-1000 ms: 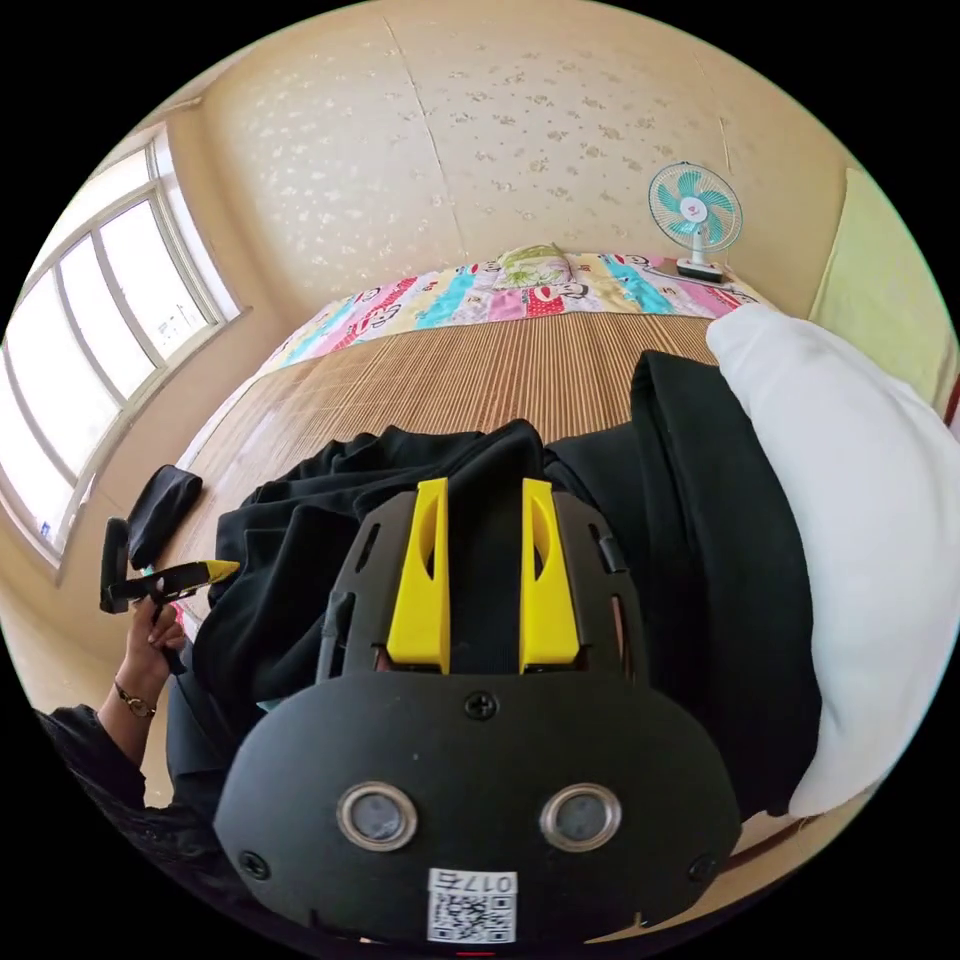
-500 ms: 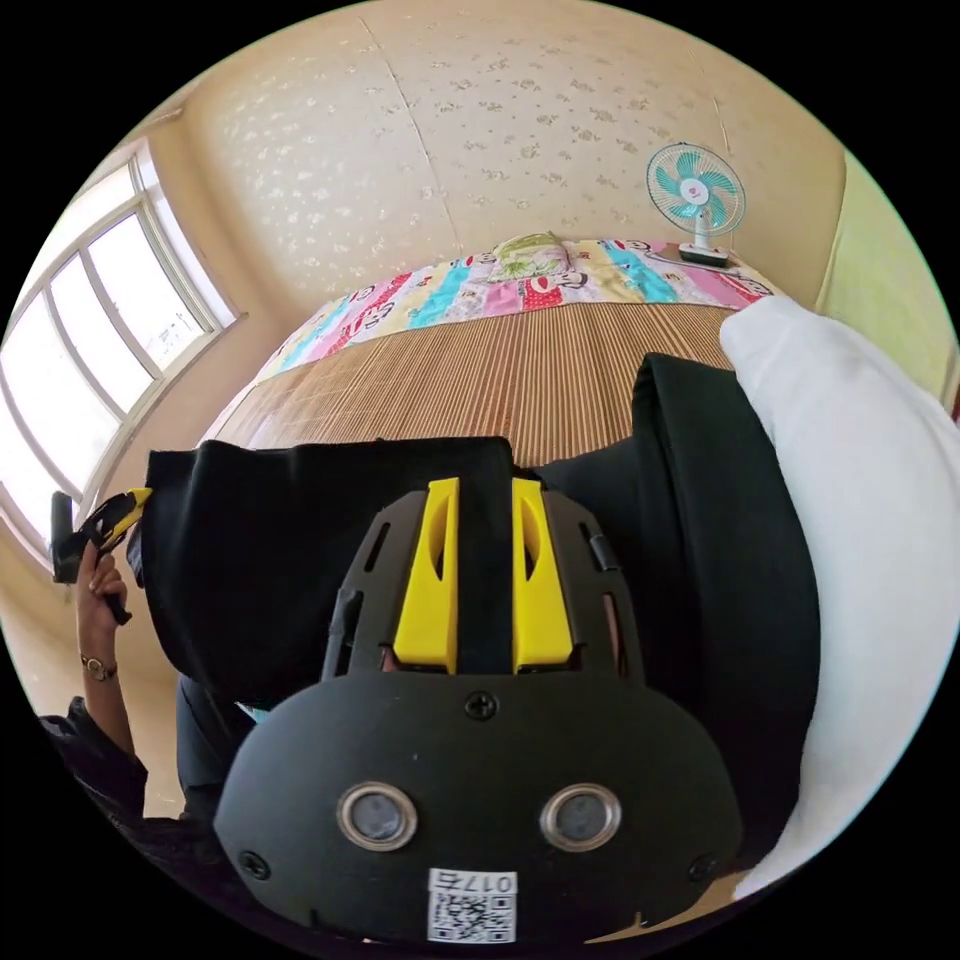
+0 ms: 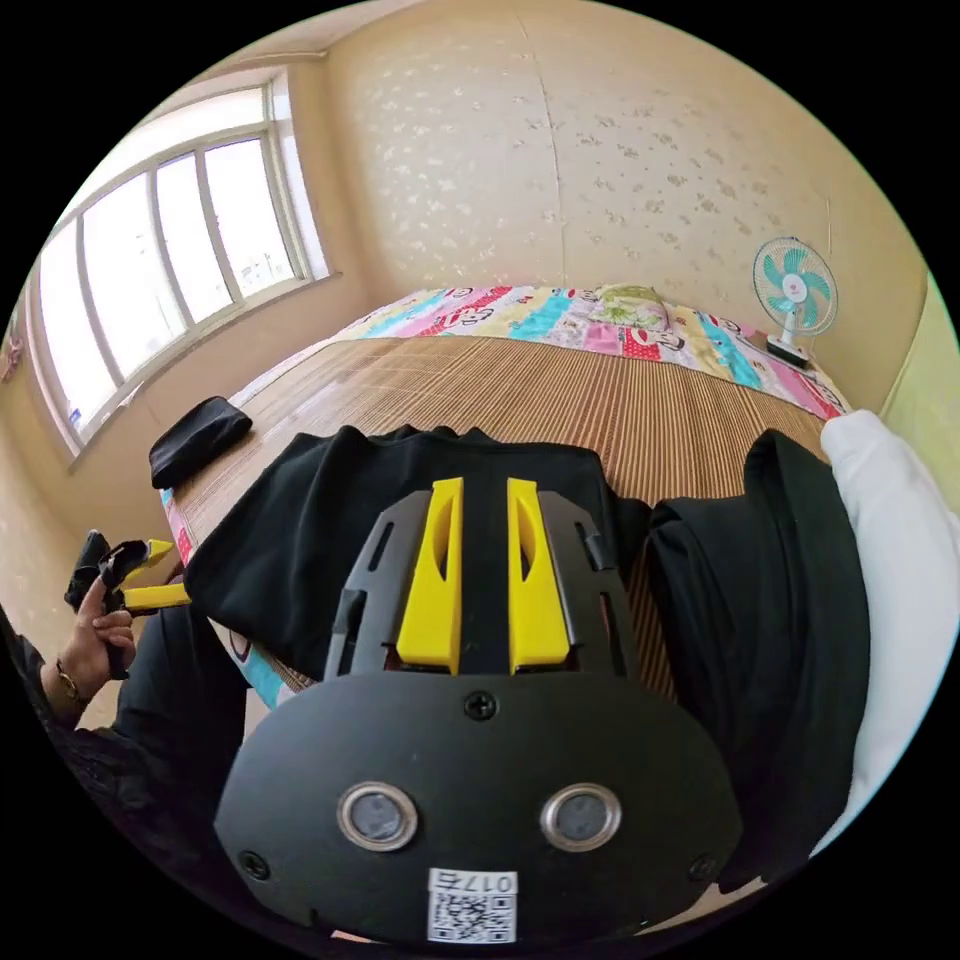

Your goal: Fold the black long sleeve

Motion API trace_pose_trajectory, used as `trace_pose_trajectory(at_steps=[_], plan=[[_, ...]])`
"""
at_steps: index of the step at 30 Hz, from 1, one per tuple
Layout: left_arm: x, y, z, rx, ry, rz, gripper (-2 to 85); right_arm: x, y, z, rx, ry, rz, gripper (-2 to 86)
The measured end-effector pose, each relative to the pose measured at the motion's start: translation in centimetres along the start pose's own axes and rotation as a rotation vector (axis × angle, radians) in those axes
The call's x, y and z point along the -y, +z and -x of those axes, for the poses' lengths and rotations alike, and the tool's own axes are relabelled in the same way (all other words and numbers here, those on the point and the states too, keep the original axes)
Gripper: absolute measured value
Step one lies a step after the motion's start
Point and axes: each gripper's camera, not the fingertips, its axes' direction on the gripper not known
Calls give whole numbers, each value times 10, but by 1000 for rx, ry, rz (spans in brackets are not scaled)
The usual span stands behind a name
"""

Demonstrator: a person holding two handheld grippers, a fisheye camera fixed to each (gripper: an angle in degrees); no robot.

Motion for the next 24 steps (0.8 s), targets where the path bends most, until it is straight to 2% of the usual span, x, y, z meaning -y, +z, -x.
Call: trace_pose_trajectory(at_steps=[3, 5, 7, 9, 10, 13, 15, 18, 20, 23, 24], plan=[[-3, 19, 6, -40, -25, 87, 166, 4, 12, 0, -40, -43, 28, 18], [10, 21, 7, -184, -19, 52, 110, 12, 30, -13, -14, -6, 120, 11], [22, 18, 0, -233, -3, 59, 74, 16, 48, -24, 87, -17, 222, 8], [36, 2, -18, -186, 42, 44, 57, 12, 86, -26, 388, -39, 527, 7], [45, -12, -37, -175, 107, 3, 53, 8, 96, -25, 444, -16, 612, 6], [62, -34, -112, -202, 304, -100, 52, -9, 79, -21, 639, 94, 495, 5], [61, -19, -175, -202, 475, -55, 52, -21, 65, -1, 704, 94, 449, 5], [15, 44, -264, -209, 719, 141, 55, -25, 24, -6, 662, 146, 365, 5], [-56, 95, -307, -220, 929, 359, 61, -28, -10, -30, 669, 152, 288, 7], [-138, 128, -313, -274, 1098, 632, 79, -43, -67, -108, 582, 269, 200, 10], [-147, 129, -308, -295, 1103, 663, 80, -52, -90, -145, 534, 324, 184, 13]])
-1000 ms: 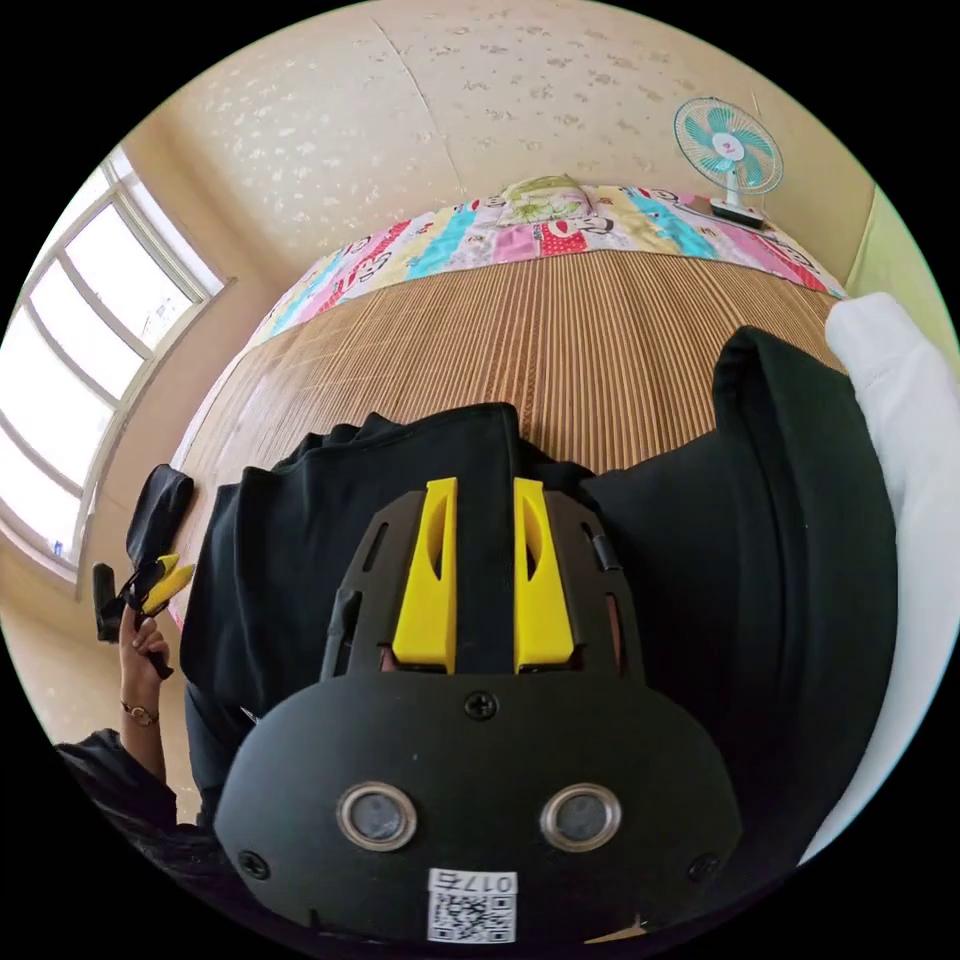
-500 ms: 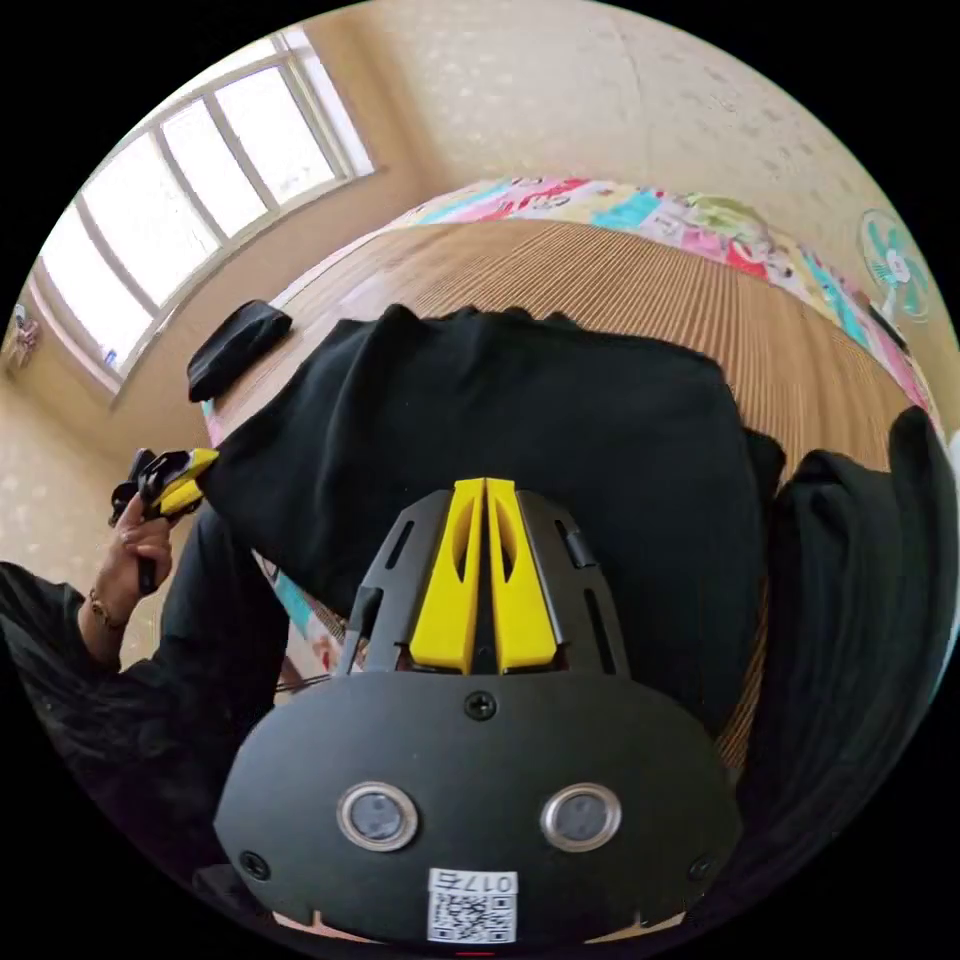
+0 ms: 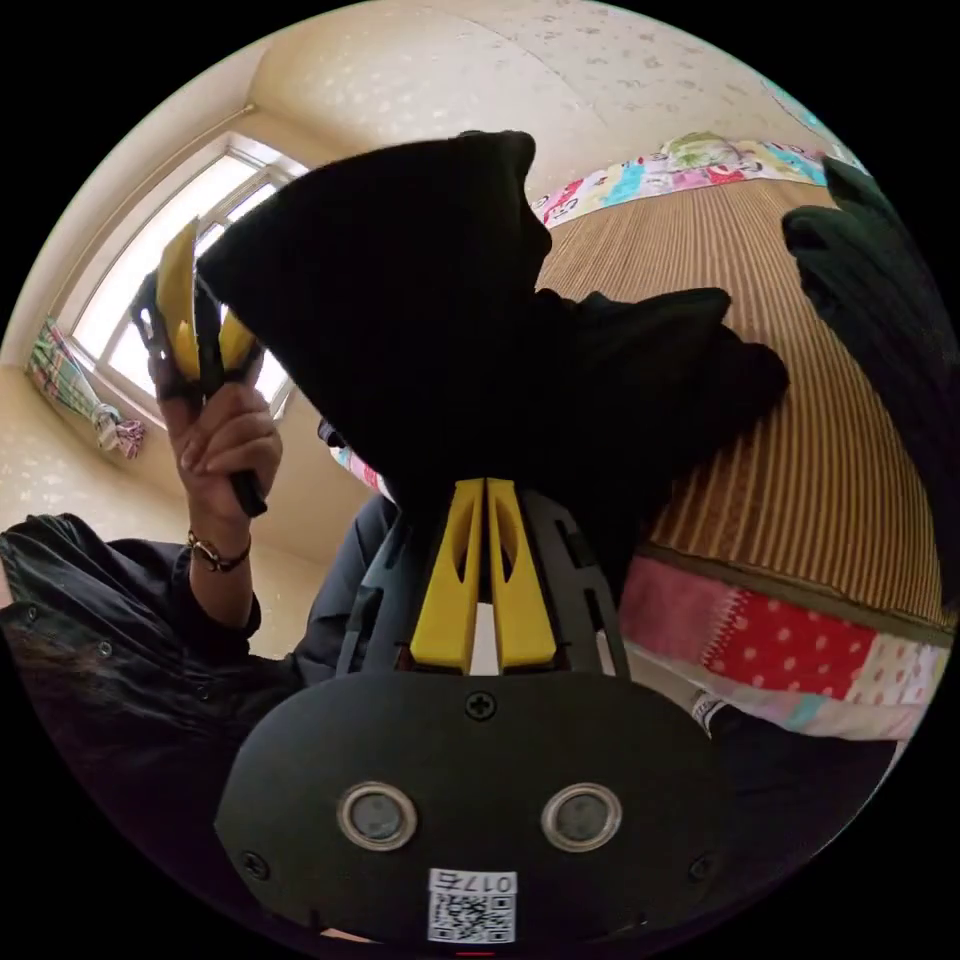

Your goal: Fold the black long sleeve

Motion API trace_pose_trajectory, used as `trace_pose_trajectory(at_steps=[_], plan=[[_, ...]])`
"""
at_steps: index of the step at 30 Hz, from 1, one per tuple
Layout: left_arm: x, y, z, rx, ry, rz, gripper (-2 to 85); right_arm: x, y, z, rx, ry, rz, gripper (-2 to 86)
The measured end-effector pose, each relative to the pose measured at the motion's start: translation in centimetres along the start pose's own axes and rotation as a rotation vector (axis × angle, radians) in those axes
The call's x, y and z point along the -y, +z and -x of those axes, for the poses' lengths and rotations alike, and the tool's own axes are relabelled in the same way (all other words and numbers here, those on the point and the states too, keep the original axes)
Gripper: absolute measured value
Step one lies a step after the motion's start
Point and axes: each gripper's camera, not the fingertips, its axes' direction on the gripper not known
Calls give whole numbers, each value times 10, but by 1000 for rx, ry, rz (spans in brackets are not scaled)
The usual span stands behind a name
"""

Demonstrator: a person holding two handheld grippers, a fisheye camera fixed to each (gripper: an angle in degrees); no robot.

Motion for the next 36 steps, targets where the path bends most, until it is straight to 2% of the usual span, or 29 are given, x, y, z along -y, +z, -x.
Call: trace_pose_trajectory(at_steps=[1, 3, 5, 7, 9, 12, 14, 16, 17, 19, 21, 23, 24, 27, 29, 31, 35, 36], plan=[[-15, 4, -3, -55, -2, -3, 82, -3, -18, -11, -18, 23, -15, 14], [-39, -7, 6, -43, -91, -67, 96, -16, -80, -54, -95, 118, -34, 24], [-75, -37, 33, 109, -303, -196, 126, -25, -115, -83, -110, 189, -20, 39], [-101, -55, 57, 229, -493, -252, 163, -33, -145, -107, -57, 266, -47, 65], [-122, -59, 81, 308, -655, -236, 179, -37, -172, -135, 89, 347, -102, 108], [-139, -26, 117, 201, -787, -61, 168, -35, -178, -177, 280, 495, -110, 166], [-152, 10, 128, 41, -864, 26, 116, -34, -172, -199, 392, 602, -83, 206], [-161, 17, 123, -95, -877, -24, 77, -33, -162, -215, 508, 670, -38, 233], [-161, 17, 113, -212, -830, -67, 73, -33, -156, -222, 583, 695, -16, 243], [-155, 9, 88, -310, -726, -98, 69, -31, -153, -231, 719, 715, -39, 246], [-146, -4, 57, -332, -605, -65, 69, -22, -155, -233, 1030, 671, -155, 212], [-145, -40, 19, -309, -479, -97, 72, -5, -157, -220, 1211, 608, -179, 172], [-147, -54, 12, -301, -460, -131, 76, 12, -163, -203, 1206, 548, -146, 153], [-170, -137, -22, -221, -342, -357, 103, 80, -172, -139, 1132, 293, -43, 132], [-203, -205, -55, -10, -296, -547, 152, 129, -162, -96, 1152, 169, -16, 128], [-232, -244, -77, 173, -312, -658, 168, 179, -142, -51, 1216, 70, -14, 125], [-284, -293, -104, 519, -461, -709, 168, 268, -76, 72, 1444, -131, -8, 120], [-290, -297, -105, 547, -484, -707, 168, 282, -56, 106, 1487, -171, -27, 119]])
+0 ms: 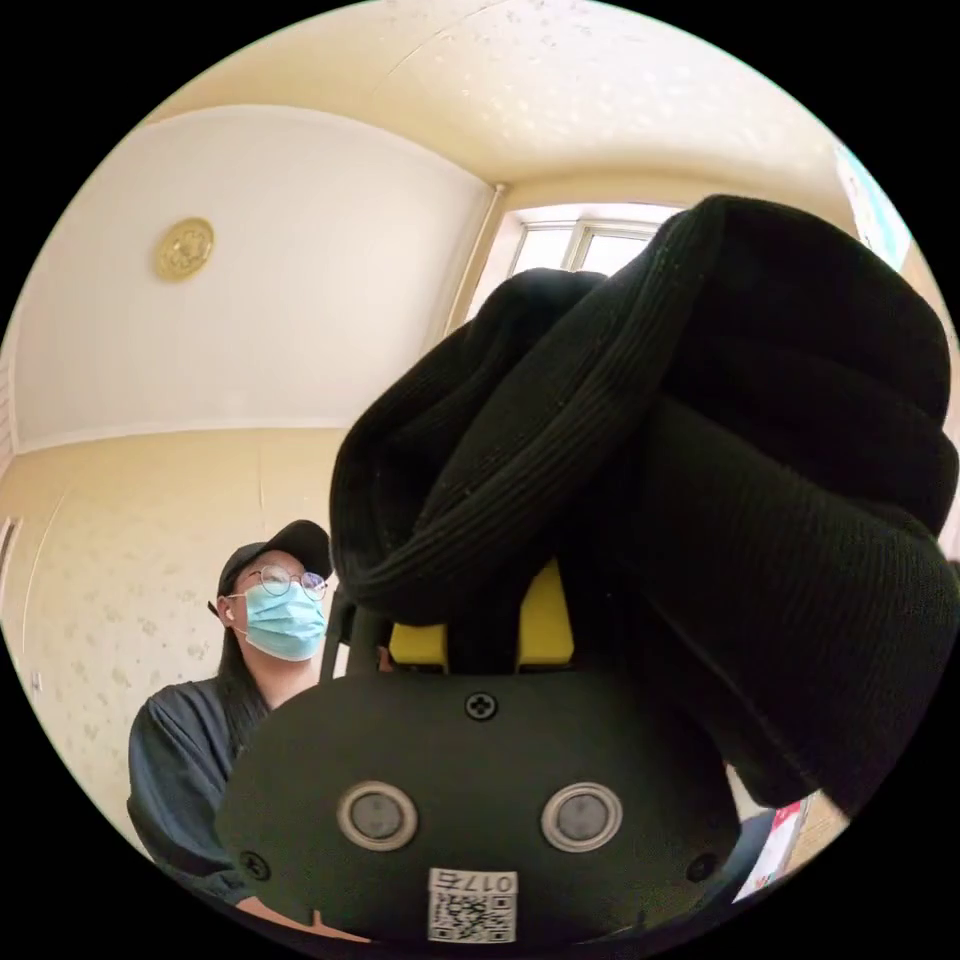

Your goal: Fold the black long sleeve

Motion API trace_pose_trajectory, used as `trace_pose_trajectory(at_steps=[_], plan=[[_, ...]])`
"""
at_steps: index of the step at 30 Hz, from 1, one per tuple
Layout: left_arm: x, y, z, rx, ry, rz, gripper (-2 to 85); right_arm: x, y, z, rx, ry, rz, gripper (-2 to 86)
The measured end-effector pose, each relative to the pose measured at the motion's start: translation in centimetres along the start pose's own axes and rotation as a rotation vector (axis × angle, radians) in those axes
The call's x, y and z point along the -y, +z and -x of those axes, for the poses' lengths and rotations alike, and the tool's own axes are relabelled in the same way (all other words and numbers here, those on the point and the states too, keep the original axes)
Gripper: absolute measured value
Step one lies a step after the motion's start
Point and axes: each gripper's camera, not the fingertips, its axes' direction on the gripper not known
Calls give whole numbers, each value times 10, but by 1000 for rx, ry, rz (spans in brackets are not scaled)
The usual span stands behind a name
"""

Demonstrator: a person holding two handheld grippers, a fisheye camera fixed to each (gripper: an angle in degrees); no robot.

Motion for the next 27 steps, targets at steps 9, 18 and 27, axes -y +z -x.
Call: trace_pose_trajectory(at_steps=[9, 18, 27], plan=[[-46, -32, 64, 176, -264, -47, 162, -104, 122, -277, -142, 387, -89, 132], [-60, 3, 90, 334, -350, 10, 156, -309, -23, -284, -420, 599, 395, 110], [-3, 199, 1, 534, 162, 320, 131, -355, -154, 19, -1599, 226, 476, 107]])
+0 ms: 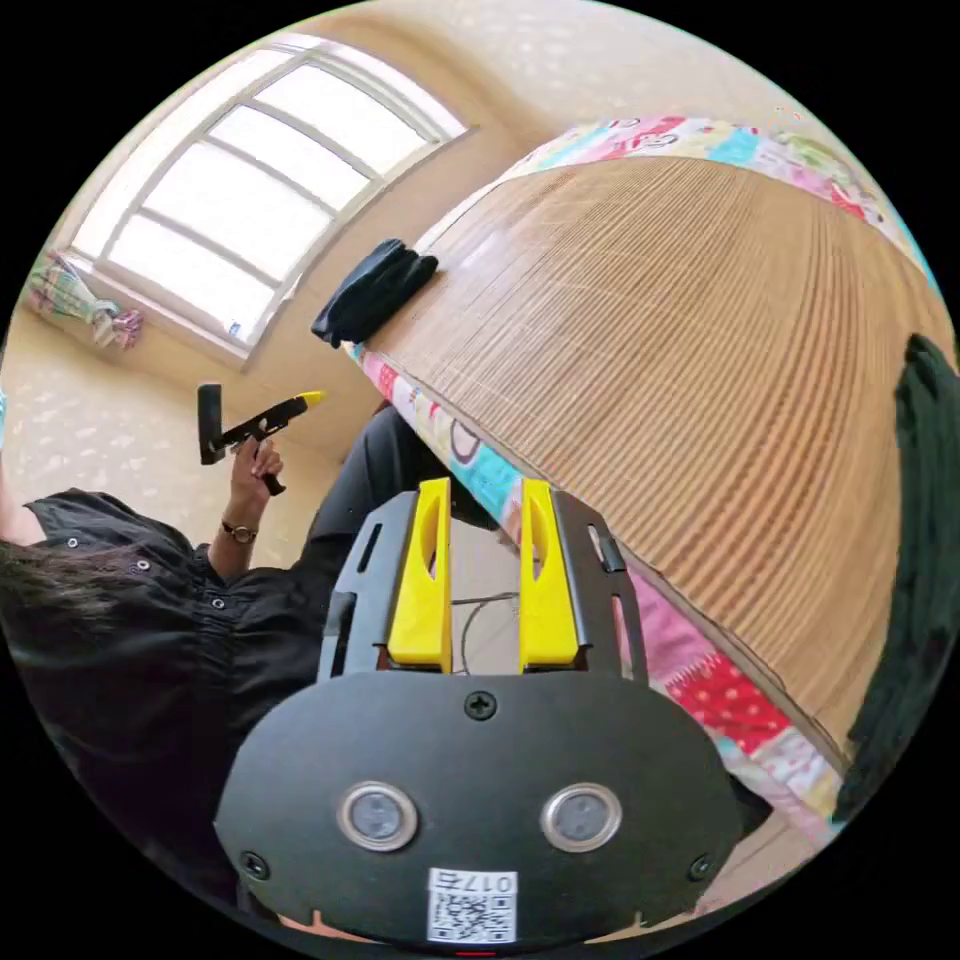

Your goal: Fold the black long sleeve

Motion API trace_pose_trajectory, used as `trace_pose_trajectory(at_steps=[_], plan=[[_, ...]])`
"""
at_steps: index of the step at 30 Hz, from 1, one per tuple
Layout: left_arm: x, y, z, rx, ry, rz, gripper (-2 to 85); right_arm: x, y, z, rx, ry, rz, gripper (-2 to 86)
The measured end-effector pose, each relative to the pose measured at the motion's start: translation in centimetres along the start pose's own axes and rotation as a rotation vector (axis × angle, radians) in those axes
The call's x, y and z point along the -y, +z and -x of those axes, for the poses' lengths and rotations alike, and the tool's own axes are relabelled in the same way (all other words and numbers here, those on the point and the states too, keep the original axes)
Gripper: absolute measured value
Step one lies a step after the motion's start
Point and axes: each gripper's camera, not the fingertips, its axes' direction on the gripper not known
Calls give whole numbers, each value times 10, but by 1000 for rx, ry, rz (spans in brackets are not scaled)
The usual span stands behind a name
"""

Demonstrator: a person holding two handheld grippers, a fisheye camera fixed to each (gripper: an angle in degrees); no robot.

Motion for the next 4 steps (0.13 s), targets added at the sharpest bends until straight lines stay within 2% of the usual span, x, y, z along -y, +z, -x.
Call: trace_pose_trajectory(at_steps=[1, 3, 4], plan=[[12, 13, -25, 18, 68, 4, 122, -11, -17, 2, -98, 21, -41, 108], [25, 28, -62, 35, 169, -7, 103, -51, -91, 14, -451, 180, -317, 111], [32, 37, -85, 34, 224, -15, 94, -61, -109, 14, -511, 256, -402, 112]])
